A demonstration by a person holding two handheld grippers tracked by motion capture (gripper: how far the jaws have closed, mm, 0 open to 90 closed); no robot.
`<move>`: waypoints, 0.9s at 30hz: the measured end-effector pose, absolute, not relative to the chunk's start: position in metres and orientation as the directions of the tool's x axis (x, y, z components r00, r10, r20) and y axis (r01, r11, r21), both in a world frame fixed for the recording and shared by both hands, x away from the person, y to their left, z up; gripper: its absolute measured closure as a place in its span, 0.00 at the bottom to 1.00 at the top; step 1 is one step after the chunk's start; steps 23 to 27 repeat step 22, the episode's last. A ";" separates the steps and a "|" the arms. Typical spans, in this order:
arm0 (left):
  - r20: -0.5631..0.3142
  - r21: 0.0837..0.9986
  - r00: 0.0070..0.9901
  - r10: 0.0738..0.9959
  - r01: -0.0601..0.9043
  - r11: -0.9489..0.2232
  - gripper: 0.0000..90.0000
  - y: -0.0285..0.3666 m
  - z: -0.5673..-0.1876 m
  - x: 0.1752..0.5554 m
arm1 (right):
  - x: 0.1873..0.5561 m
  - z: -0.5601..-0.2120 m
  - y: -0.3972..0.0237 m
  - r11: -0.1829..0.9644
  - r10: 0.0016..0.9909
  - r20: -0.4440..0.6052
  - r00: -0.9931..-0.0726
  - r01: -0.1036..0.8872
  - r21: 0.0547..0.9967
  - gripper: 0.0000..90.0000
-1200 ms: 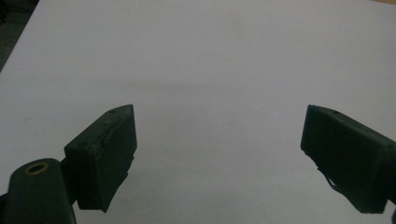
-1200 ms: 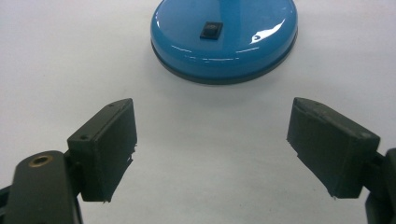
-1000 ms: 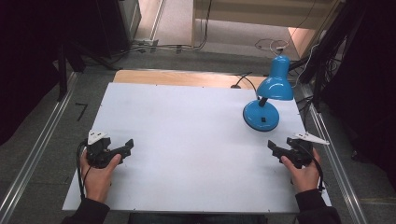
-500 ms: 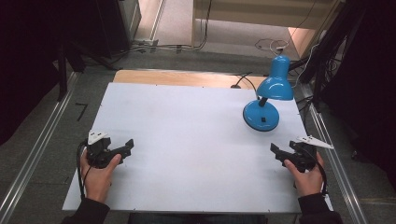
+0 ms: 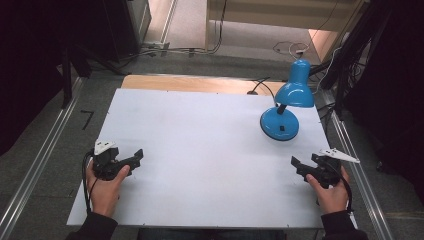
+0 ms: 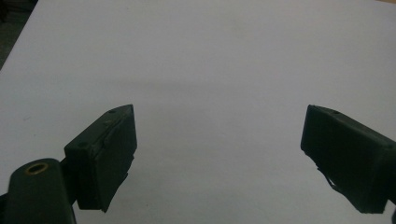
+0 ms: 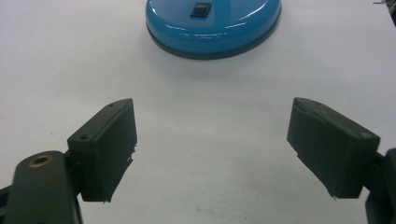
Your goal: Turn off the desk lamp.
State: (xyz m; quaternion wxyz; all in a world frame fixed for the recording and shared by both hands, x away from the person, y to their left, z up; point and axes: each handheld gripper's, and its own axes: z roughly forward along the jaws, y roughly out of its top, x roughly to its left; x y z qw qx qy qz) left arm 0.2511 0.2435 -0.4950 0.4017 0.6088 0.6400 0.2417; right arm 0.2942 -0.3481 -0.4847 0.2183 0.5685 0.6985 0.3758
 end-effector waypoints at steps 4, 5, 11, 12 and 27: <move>-0.220 0.799 0.064 0.973 0.585 0.142 0.13 0.243 -0.495 0.251 | 0.292 -0.485 -0.351 0.060 0.958 0.132 -0.253 0.630 0.774 0.16; -0.219 0.798 0.064 0.974 0.585 0.141 0.13 0.244 -0.495 0.251 | 0.290 -0.485 -0.353 0.057 0.958 0.136 -0.252 0.633 0.772 0.16; -0.221 0.798 0.064 0.973 0.586 0.143 0.13 0.244 -0.495 0.251 | 0.285 -0.485 -0.358 0.051 0.959 0.140 -0.247 0.634 0.771 0.16; -0.221 0.798 0.063 0.973 0.585 0.143 0.13 0.244 -0.495 0.251 | 0.285 -0.485 -0.358 0.051 0.959 0.140 -0.247 0.634 0.771 0.16; -0.213 0.789 0.044 0.976 0.598 0.145 0.13 0.246 -0.498 0.251 | 0.281 -0.490 -0.373 0.075 0.980 0.062 -0.191 0.631 0.772 0.15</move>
